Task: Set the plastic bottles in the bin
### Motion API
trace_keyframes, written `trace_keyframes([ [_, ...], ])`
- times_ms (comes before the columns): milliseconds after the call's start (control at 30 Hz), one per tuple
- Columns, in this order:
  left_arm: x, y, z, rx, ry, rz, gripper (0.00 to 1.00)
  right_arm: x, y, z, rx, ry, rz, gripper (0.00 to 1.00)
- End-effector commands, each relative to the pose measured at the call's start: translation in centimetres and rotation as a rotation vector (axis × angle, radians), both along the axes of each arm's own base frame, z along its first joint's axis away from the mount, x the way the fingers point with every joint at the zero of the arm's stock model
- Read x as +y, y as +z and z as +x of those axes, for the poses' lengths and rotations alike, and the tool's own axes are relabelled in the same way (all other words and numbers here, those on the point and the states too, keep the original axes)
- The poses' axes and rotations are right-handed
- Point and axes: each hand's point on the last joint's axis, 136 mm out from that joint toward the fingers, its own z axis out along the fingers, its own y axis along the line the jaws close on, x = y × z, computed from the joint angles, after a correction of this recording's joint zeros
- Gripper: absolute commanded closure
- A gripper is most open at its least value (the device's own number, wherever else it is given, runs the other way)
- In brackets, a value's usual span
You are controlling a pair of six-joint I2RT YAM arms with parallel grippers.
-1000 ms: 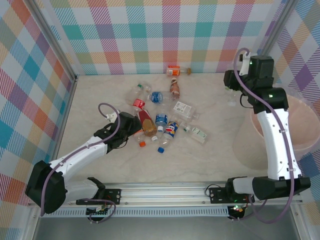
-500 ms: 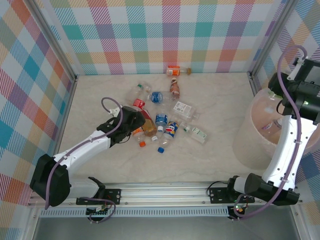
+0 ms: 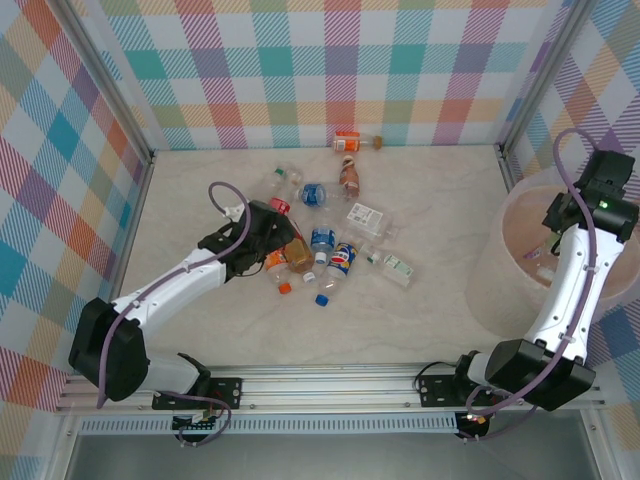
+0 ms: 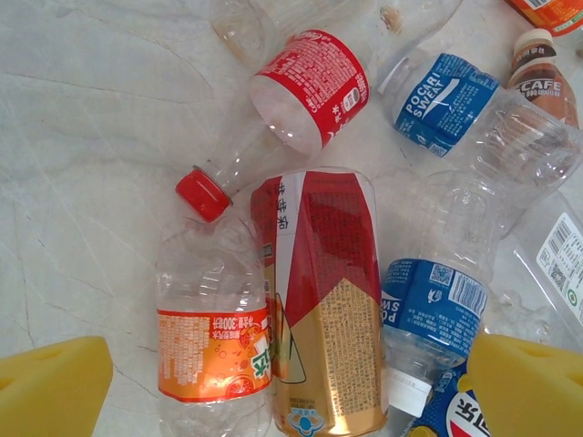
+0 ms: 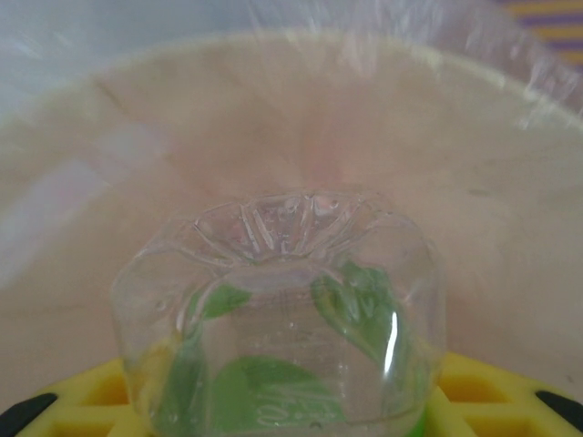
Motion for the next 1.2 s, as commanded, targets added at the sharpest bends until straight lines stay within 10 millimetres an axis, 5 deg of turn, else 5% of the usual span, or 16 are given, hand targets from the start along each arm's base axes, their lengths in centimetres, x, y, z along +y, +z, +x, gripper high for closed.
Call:
trace_keyframes([
  [0, 0.3, 0.2, 0.0, 0.023, -0.012, 0.017, 0.0, -1.1, -0.5, -0.6, 0.007, -0.064, -0.036, 0.53],
  [267, 1.0, -1.1, -0.6, 0.058, 0.021, 0.025, 0.0, -1.5, -2.4, 0.0, 0.006, -0.088, -0.022, 0.37],
  [567, 1.4, -2.0, -0.9, 0.076, 0.04, 0.026, 0.0, -0.9, -1.9, 0.4, -0.053, -0.086, 0.004, 0.19],
  [1167, 1.4, -5.2, -2.3, 0.192, 0.029, -0.003, 0.0, 6.5, 6.3, 1.3, -0.515, 0.157, 0.167, 0.0],
])
